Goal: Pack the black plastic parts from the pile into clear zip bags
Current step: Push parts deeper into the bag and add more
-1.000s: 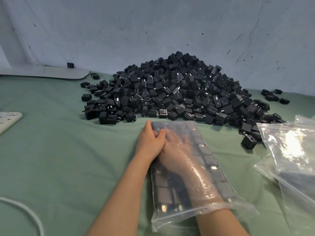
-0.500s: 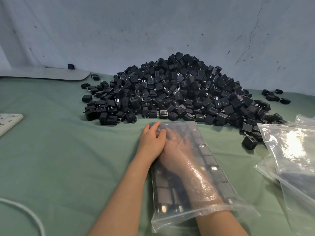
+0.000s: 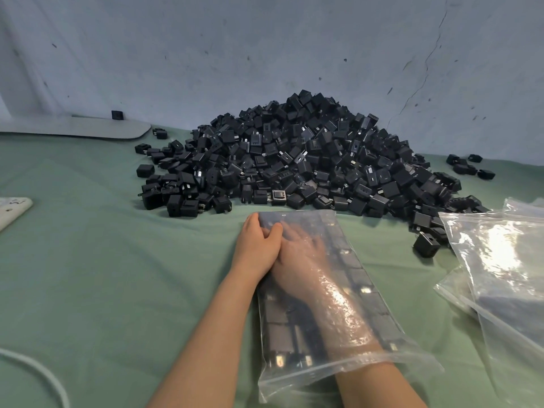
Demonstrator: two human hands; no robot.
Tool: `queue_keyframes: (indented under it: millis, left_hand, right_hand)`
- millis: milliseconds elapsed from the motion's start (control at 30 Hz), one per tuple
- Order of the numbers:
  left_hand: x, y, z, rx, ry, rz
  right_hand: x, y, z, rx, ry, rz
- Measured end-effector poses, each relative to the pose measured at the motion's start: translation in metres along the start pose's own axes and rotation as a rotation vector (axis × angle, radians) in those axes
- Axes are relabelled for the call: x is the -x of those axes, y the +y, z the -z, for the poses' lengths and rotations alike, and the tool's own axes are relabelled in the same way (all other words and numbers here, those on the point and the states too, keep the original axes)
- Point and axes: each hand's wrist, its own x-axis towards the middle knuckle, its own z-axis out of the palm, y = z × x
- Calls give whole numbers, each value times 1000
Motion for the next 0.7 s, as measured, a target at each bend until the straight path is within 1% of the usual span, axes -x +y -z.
queue_keyframes:
  millis: [167, 367, 500, 600, 700]
  left_hand:
    - [-2, -1, 0, -2, -3, -13]
    - [-2, -1, 1, -33, -28, 1]
    - [-2, -2, 1, -42, -57, -14]
    - [-2, -2, 0, -44, -61, -45]
    - [-4, -4, -1, 5, -45, -22]
  right_hand:
    - [0, 0, -3, -47, 37, -8]
    - [-4, 1, -4, -13, -53, -26]
    - [-2, 0, 1, 22, -103, -6]
    - [1, -1, 4, 25, -117, 10]
    - [4, -3, 10, -23, -103, 11]
